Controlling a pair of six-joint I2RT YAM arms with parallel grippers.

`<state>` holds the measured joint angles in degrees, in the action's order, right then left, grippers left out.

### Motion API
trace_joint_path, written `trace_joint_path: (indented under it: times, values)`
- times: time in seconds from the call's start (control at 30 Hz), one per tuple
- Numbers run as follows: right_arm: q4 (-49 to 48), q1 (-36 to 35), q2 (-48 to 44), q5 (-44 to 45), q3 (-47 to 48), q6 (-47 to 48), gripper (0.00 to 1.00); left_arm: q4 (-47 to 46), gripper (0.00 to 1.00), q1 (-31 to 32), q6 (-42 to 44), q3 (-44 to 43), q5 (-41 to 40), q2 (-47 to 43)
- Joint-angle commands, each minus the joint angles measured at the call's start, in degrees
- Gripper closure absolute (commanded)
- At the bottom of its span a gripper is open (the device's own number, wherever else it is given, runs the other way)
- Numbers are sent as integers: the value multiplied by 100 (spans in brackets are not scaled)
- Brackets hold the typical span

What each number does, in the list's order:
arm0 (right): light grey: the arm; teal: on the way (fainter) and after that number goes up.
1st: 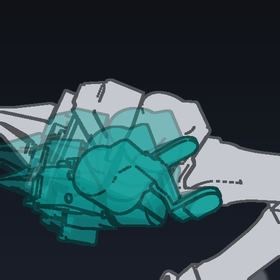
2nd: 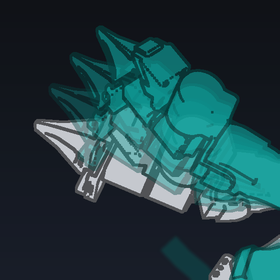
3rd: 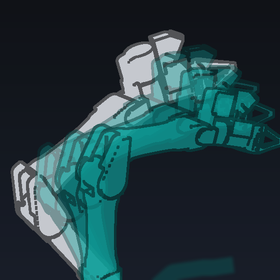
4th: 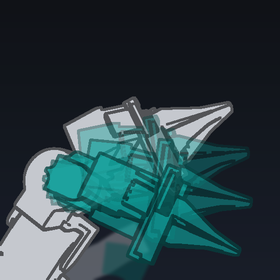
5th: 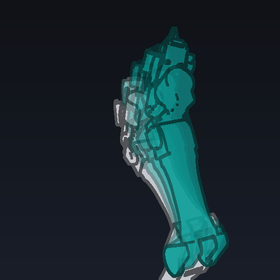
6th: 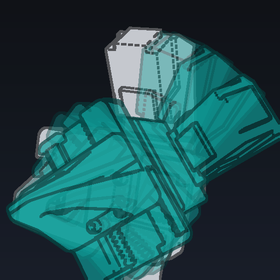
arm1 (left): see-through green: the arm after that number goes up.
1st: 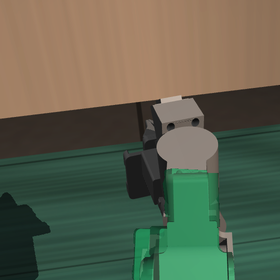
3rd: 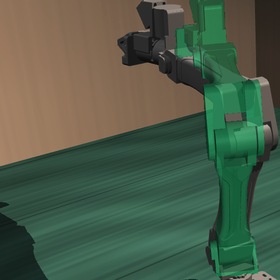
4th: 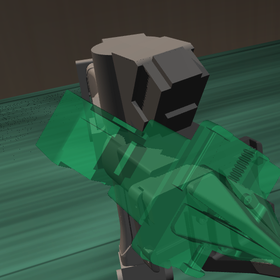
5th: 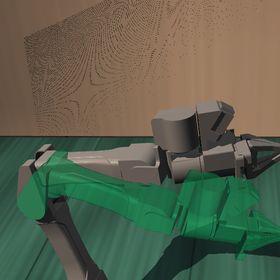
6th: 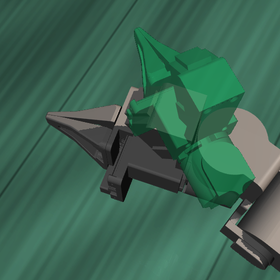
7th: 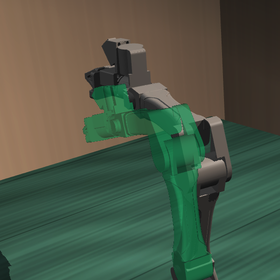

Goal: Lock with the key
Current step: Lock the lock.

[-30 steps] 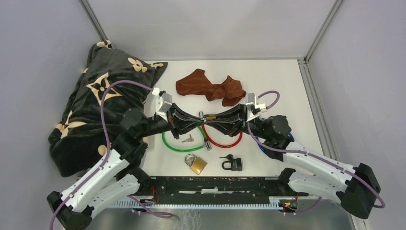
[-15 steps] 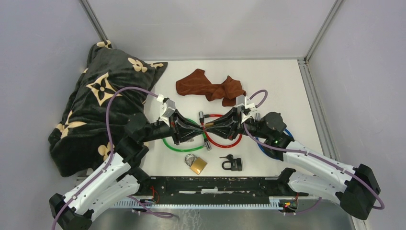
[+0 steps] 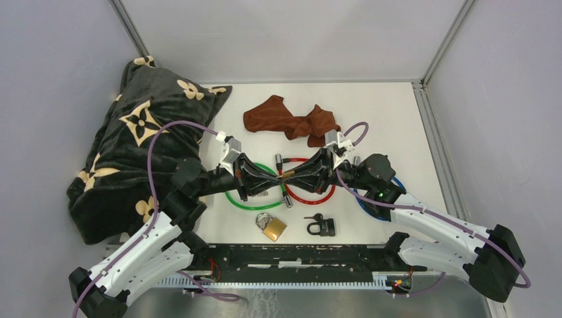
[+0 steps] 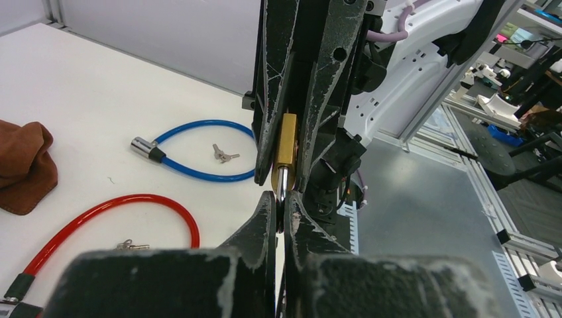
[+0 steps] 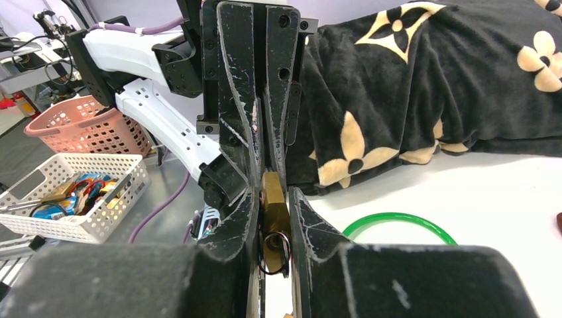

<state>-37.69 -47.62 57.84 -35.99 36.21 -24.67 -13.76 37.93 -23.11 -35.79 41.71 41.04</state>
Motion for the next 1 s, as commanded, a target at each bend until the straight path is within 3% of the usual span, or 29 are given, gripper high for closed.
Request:
trace_joint_path:
  times: [0.0,0.03,0.1,0.17,0.27,0.33,0.47,0.6,0.73,0.83,0.97]
  values:
    - [-349,-64,101,-85,342,39,100,-249,98,41,-121,-122,225,14]
    - [-246,-64,115,-171,393,51,97,-218,98,43,-46,-148,211,-6]
    - [105,-1,110,-493,548,174,50,-47,98,36,170,-216,110,-58]
    - [807,125,-49,-535,701,510,29,218,98,22,457,-311,20,-117]
    - [2106,395,-456,-470,959,1254,15,818,98,-13,983,-445,14,-234]
    - [3064,519,-593,-475,1275,1737,14,1215,98,-19,1365,-524,-56,-289]
    - [4878,536,-442,-353,1996,2628,30,1669,98,-24,1935,-613,63,-323]
    - [5316,503,-236,-514,2322,2866,46,1914,98,-23,2264,-659,60,-284]
    - [5708,254,-13,-472,2476,3173,43,2374,98,-23,2916,-842,82,-188]
    - [6010,156,102,-227,2488,3389,41,3498,98,-13,4565,-1247,-183,-18]
    - [5690,163,-137,-101,2220,3333,33,5980,98,46,7332,-1991,-1590,433]
